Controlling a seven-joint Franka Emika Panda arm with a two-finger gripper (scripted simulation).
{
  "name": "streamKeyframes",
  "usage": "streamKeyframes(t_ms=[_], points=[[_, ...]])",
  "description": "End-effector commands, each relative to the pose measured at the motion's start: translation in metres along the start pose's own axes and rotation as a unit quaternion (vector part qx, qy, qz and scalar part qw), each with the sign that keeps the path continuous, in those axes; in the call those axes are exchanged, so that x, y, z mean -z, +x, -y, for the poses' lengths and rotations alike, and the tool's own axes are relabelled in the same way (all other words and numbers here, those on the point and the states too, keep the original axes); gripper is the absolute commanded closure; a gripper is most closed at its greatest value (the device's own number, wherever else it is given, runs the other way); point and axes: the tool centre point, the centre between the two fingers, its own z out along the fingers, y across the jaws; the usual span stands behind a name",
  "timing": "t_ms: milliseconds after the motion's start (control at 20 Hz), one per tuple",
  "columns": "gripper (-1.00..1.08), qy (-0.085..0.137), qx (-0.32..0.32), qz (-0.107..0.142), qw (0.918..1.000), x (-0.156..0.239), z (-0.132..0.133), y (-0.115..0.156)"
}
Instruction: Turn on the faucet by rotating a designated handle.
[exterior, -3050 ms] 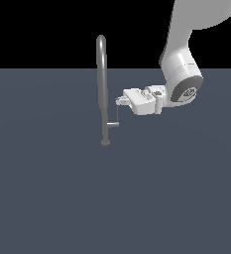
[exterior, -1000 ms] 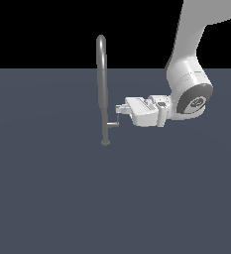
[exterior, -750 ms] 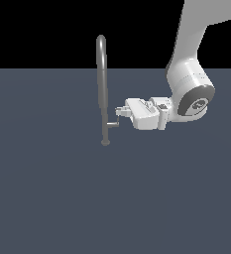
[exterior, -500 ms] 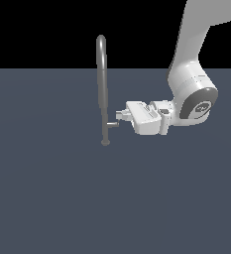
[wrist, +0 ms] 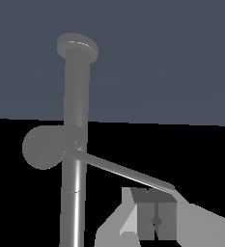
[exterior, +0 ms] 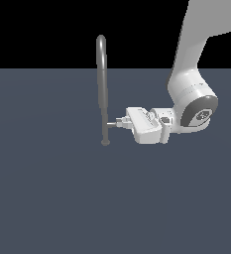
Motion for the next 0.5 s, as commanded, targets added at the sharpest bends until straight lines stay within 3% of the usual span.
streamKeyframes(t_ms=[0, 350, 400, 450], points=[[1.08, 0.001, -0.004, 0.000, 1.0000, 0.000, -0.002, 0.012], [1.08, 0.002, -0.016, 0.000, 0.9999, 0.000, -0.011, 0.054], [1.08, 0.002, -0.016, 0.000, 0.9999, 0.000, -0.011, 0.054], [1.08, -0.001, 0.003, 0.001, 1.0000, 0.000, 0.000, 0.030]])
